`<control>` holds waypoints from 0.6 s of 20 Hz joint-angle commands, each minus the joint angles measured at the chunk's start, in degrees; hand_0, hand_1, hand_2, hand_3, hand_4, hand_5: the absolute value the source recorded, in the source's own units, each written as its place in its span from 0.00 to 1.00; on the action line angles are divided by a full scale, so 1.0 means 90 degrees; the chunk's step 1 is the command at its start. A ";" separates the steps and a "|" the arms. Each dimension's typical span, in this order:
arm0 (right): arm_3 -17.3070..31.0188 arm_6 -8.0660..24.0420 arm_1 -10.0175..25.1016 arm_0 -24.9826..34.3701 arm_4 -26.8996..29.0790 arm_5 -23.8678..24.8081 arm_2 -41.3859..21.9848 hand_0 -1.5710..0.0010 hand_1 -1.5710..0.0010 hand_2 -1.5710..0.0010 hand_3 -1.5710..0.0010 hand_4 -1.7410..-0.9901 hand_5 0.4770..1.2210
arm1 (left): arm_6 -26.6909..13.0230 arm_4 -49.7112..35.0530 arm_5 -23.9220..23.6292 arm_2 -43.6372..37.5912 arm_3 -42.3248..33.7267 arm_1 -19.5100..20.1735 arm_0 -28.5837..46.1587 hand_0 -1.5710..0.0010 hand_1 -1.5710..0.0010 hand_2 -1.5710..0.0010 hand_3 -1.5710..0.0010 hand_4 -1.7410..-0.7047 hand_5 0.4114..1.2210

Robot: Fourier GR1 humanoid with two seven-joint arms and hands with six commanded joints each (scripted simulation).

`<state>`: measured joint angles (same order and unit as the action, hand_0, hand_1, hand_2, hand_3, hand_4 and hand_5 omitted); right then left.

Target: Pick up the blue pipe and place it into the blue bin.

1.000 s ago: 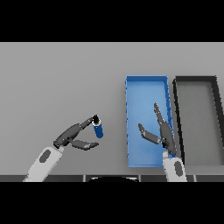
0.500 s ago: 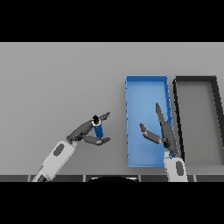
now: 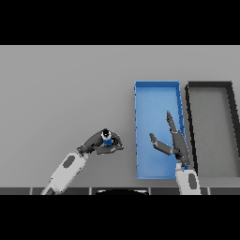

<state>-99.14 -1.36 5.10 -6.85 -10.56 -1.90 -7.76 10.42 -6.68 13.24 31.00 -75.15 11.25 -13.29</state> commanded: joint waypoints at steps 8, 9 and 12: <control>0.0025 -0.0056 0.0045 0.0047 -0.0044 0.0016 0.0022 1.00 1.00 1.00 1.00 0.74 0.17 | 0.0104 -0.0042 -0.0467 0.0037 -0.0720 -0.0168 0.0033 0.05 0.04 0.04 0.09 0.02 0.97; -0.0013 0.0018 0.0028 0.0095 -0.0088 0.0050 0.0000 1.00 1.00 1.00 1.00 0.74 0.17 | -0.0008 -0.0057 -0.0513 0.0017 -0.0801 -0.0225 -0.0097 0.04 0.03 0.03 0.08 0.02 0.98; -0.0028 -0.0013 0.0079 0.0064 -0.0078 0.0051 0.0042 1.00 1.00 1.00 1.00 0.77 0.17 | -0.0133 -0.0181 -0.0431 0.0093 -0.1273 -0.0181 -0.0098 0.02 0.02 0.02 0.07 0.01 0.99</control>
<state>-99.39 -1.41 5.81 -6.27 -11.26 -1.46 -7.39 9.47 -8.40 9.52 31.85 -86.63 9.62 -14.19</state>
